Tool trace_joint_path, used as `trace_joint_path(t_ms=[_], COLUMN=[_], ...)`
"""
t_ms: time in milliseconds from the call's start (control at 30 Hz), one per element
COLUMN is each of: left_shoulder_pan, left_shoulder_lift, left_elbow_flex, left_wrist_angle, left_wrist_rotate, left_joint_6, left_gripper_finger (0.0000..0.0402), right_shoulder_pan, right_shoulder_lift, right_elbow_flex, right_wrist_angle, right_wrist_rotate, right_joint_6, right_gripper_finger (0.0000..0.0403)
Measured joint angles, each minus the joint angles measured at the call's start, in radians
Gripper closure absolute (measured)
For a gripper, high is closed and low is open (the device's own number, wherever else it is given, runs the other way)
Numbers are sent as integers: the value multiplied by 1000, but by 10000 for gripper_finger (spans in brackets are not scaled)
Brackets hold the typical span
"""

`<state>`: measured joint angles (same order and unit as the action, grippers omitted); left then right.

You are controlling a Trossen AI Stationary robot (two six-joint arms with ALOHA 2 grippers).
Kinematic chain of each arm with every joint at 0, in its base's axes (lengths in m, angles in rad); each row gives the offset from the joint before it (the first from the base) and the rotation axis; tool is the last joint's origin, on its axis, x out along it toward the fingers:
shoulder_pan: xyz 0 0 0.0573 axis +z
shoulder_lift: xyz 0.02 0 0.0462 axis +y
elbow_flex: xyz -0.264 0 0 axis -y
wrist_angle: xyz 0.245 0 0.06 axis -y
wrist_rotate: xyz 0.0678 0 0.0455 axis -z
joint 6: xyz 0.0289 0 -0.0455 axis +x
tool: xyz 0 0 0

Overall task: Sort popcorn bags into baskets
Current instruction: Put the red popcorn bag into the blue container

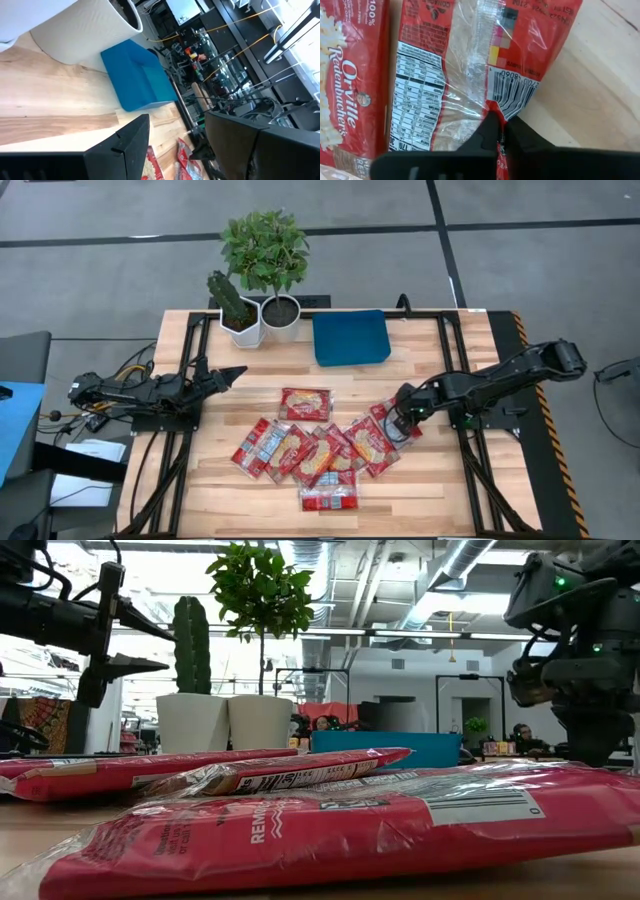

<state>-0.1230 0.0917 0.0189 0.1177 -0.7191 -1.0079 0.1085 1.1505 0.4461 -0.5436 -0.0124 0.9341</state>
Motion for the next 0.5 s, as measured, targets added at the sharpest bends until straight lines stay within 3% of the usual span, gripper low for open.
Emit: trace_joint_path(t_ms=[500], left_shoulder_pan=[0], left_shoulder_lift=[0], left_elbow_flex=[0], left_wrist_angle=[-24], left_wrist_rotate=[-3], left_joint_6=[-6], left_gripper_finger=[218], right_shoulder_pan=[-115], right_shoulder_lift=[-6], right_elbow_flex=[213], right_wrist_angle=[-95], right_wrist_rotate=[-10], right_joint_6=[-104], right_gripper_finger=[400])
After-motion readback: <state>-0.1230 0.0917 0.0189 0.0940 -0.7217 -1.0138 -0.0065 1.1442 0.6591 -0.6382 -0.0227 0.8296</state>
